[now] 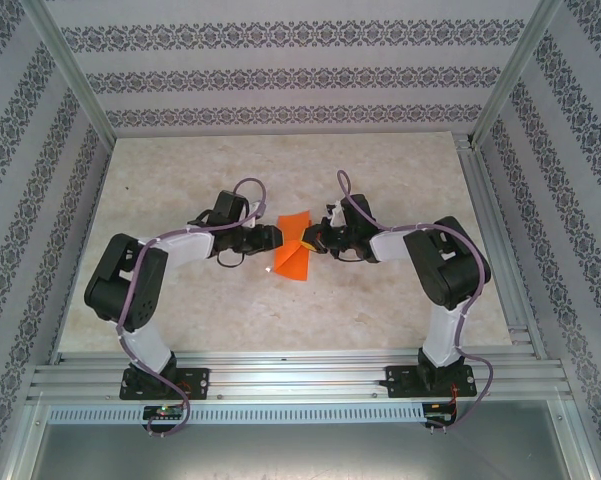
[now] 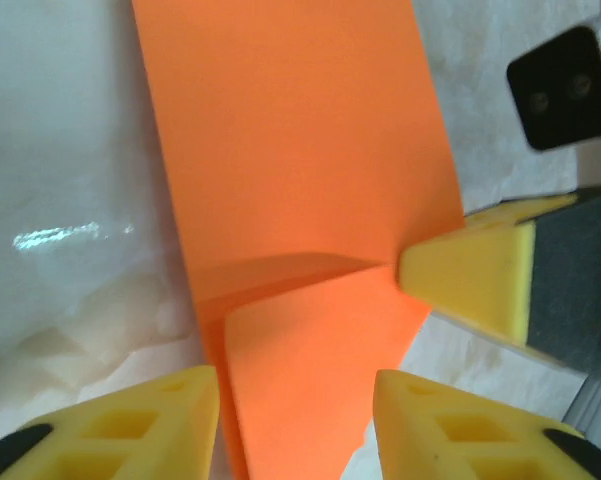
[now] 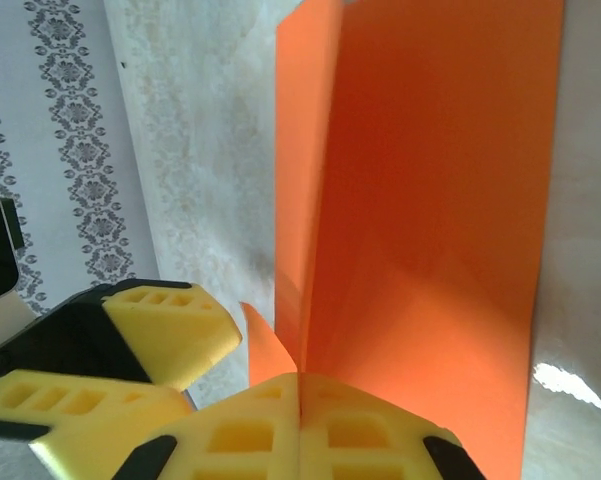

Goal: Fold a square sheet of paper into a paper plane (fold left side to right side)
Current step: Turn over the paper at the center of the table.

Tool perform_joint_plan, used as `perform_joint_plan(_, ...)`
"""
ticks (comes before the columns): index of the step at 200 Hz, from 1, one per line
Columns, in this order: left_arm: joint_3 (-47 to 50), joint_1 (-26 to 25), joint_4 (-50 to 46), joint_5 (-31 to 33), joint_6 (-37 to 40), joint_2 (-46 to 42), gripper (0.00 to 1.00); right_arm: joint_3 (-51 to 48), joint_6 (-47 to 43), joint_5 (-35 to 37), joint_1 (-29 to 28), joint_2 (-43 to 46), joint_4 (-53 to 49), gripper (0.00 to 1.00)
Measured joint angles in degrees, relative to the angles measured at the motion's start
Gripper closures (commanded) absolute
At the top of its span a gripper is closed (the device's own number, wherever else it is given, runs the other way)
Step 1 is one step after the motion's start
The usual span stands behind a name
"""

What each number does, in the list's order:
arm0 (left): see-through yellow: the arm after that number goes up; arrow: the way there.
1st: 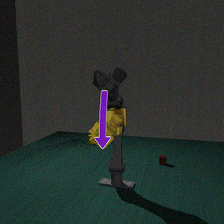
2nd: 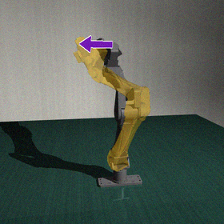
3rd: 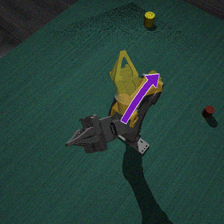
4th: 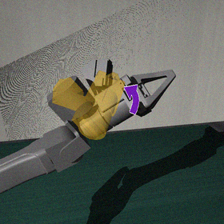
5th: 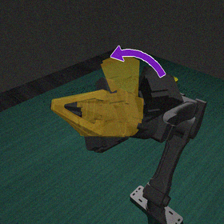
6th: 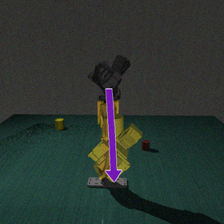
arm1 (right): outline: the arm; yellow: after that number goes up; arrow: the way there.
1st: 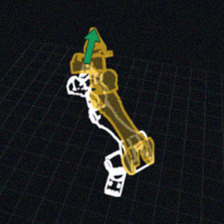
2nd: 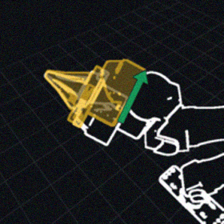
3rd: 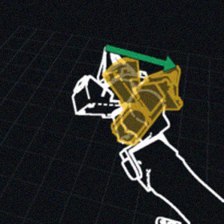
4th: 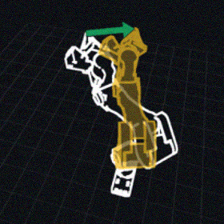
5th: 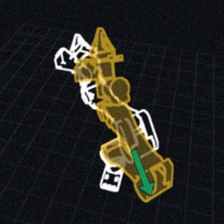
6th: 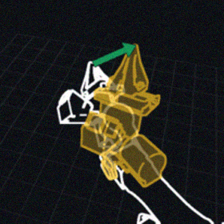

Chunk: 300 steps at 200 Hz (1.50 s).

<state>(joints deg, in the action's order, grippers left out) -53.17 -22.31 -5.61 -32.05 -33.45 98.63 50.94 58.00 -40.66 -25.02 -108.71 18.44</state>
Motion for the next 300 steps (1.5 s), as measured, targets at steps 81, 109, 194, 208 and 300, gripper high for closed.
perform_joint_plan(81, 16.94, 7.69, 20.59, -13.11, -18.27, -17.42, 0.00, 0.63, -1.40, -1.73, 1.18, 13.90, -1.36, 1.00)
perform_joint_plan(109, 18.18, 6.21, 27.23, -15.43, -24.52, -17.35, 0.00, 0.66, 0.63, -2.69, 1.16, 14.71, 0.24, 1.00)
perform_joint_plan(194, 17.38, -0.17, 39.28, -17.75, -34.60, -10.99, 0.46, 0.66, 6.88, -4.48, 1.11, 16.46, 4.87, 1.00)
perform_joint_plan(208, 17.09, -0.28, 40.24, -17.79, -34.86, -10.97, 0.58, 0.66, 6.86, -4.48, 1.11, 16.52, 4.74, 1.00)
perform_joint_plan(300, 16.17, -0.35, 36.59, -16.96, -31.10, -12.50, 1.00, 0.66, 4.42, -3.98, 1.20, 16.92, 0.50, 0.82)
